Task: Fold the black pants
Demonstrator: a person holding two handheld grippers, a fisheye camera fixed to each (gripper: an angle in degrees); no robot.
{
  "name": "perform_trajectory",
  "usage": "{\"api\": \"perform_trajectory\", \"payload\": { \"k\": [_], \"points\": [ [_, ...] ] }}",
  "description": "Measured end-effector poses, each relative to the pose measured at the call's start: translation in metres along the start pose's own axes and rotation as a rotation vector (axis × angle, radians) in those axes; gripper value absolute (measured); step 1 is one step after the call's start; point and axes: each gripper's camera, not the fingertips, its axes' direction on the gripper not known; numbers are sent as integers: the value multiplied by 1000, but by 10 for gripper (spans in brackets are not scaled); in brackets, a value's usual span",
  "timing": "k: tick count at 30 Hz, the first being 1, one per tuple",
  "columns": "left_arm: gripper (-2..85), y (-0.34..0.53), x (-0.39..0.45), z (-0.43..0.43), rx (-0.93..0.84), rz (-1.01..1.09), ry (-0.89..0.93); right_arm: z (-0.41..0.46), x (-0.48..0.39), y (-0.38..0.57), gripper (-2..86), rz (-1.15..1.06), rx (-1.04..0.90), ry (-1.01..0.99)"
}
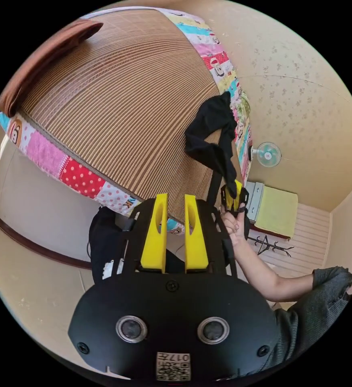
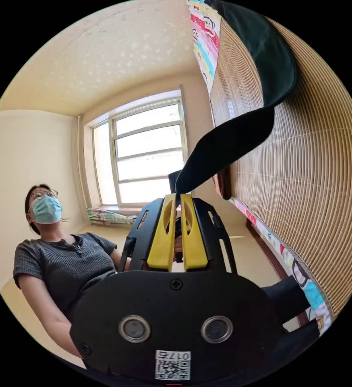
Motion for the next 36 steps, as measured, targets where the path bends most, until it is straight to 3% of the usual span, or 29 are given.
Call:
{"api": "perform_trajectory", "payload": {
  "k": [4, 7, 11, 15, 18, 23, 28, 32, 36],
  "points": [
    [78, -20, 1, -49, 47, 39, 37, -13, 34, 46, 25, 218, -189, 431],
    [81, -37, -17, -53, -2, 16, -24, -44, 64, 82, 24, 449, -54, 464],
    [97, -58, -38, -33, -129, -10, -32, -61, 53, 100, 25, 530, 0, 526],
    [100, -69, -26, 3, -262, 141, -206, -57, 30, 108, 34, 490, -125, 588],
    [106, -71, -19, 45, -398, 272, -226, -74, -8, 117, 48, 411, -114, 646],
    [112, -74, 2, 67, -420, 375, -355, -187, -99, 137, 116, 415, 175, 1045],
    [110, -79, -6, 72, -381, 383, -519, -281, -121, 155, 121, 523, 256, 1274],
    [79, -78, -29, 76, -400, 370, -576, -305, -82, 172, 102, 635, 99, 1231],
    [32, -77, -40, 74, -491, 316, -539, -297, -93, 190, 59, 556, 66, 1256]
  ]
}}
